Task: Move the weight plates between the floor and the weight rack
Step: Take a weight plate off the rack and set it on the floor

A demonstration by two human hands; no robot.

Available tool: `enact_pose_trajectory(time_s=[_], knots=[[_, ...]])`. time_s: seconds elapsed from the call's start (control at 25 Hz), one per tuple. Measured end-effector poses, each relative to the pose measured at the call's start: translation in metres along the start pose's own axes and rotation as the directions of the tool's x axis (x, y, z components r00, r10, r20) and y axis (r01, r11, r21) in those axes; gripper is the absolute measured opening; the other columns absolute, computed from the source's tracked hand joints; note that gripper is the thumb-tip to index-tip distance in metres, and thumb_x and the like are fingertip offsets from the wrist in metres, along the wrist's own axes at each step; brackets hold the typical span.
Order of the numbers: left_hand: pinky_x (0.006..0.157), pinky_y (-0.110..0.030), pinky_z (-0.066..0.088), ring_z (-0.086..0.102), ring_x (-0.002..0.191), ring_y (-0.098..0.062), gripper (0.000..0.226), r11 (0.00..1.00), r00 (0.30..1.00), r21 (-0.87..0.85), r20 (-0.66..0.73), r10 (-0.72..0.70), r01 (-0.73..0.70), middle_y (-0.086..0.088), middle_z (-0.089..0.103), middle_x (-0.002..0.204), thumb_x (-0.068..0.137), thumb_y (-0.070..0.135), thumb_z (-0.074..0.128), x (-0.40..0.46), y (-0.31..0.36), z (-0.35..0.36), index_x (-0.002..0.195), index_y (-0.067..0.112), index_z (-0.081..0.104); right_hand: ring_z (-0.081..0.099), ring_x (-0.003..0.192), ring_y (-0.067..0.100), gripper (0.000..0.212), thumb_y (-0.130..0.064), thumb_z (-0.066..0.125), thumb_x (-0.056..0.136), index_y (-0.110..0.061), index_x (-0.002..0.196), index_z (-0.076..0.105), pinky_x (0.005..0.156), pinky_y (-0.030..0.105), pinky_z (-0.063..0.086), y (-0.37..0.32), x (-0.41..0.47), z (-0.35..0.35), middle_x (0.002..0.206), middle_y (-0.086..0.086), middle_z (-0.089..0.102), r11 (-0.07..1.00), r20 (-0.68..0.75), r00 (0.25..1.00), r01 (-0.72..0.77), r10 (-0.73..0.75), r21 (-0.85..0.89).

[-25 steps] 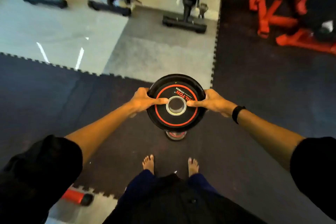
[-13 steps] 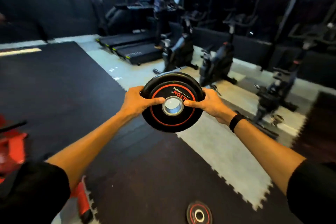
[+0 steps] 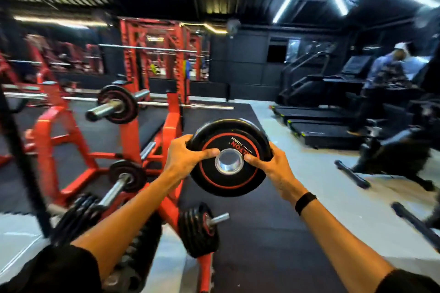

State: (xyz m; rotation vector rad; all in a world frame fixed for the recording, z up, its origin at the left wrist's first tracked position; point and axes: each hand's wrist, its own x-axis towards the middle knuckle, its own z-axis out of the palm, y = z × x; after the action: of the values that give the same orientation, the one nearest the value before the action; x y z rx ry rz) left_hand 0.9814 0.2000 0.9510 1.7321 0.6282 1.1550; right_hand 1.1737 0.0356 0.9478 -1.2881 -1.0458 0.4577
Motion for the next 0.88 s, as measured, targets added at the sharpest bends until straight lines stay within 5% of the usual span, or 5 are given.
enact_pose_trajectory(time_s=[0.16,0.4,0.6,0.88], knots=[[0.065,-0.041,0.055,0.059,0.062,-0.013,0.07,0.993,0.995,0.087,-0.076,-0.07,0.077,0.004,0.069,0.07,0.032,0.065,0.092,0.0,-0.056,-0.133,0.072,0.012,0.068,0.071,0.102,0.016,0.052,-0.013,0.084,0.074,-0.007,0.119,0.061,0.083,0.027,0.057,0.031,0.018,0.133,0.111,0.005,0.074,0.998,0.113,0.992,-0.054,0.051,0.025],[0.074,-0.041,0.061,0.074,0.074,-0.018,0.04,0.961,0.973,0.167,-0.102,-0.206,0.221,-0.003,0.078,0.079,0.05,0.03,0.098,0.005,-0.128,-0.293,0.08,0.016,0.074,0.072,0.103,0.021,0.052,-0.013,0.084,0.072,-0.006,0.118,0.061,0.085,0.031,0.058,0.088,0.03,0.315,0.109,0.006,0.075,0.983,0.215,0.964,-0.174,0.159,0.054],[0.073,-0.038,0.062,0.075,0.076,-0.018,0.046,0.922,0.936,0.168,-0.109,-0.334,0.349,-0.002,0.078,0.079,0.049,0.032,0.098,0.009,-0.198,-0.356,0.084,0.013,0.075,0.072,0.103,0.015,0.048,-0.01,0.082,0.076,-0.014,0.119,0.061,0.079,0.024,0.058,0.135,0.047,0.39,0.109,0.0,0.075,0.96,0.297,0.918,-0.28,0.262,0.018],[0.072,-0.036,0.063,0.076,0.076,-0.018,0.053,0.865,0.885,0.191,-0.053,-0.462,0.463,-0.005,0.078,0.081,0.047,0.032,0.098,0.04,-0.291,-0.395,0.087,0.007,0.074,0.068,0.113,0.019,0.065,-0.028,0.089,0.071,-0.017,0.127,0.059,0.098,0.044,0.054,0.223,0.079,0.448,0.121,0.002,0.071,0.92,0.351,0.855,-0.389,0.381,-0.051]])
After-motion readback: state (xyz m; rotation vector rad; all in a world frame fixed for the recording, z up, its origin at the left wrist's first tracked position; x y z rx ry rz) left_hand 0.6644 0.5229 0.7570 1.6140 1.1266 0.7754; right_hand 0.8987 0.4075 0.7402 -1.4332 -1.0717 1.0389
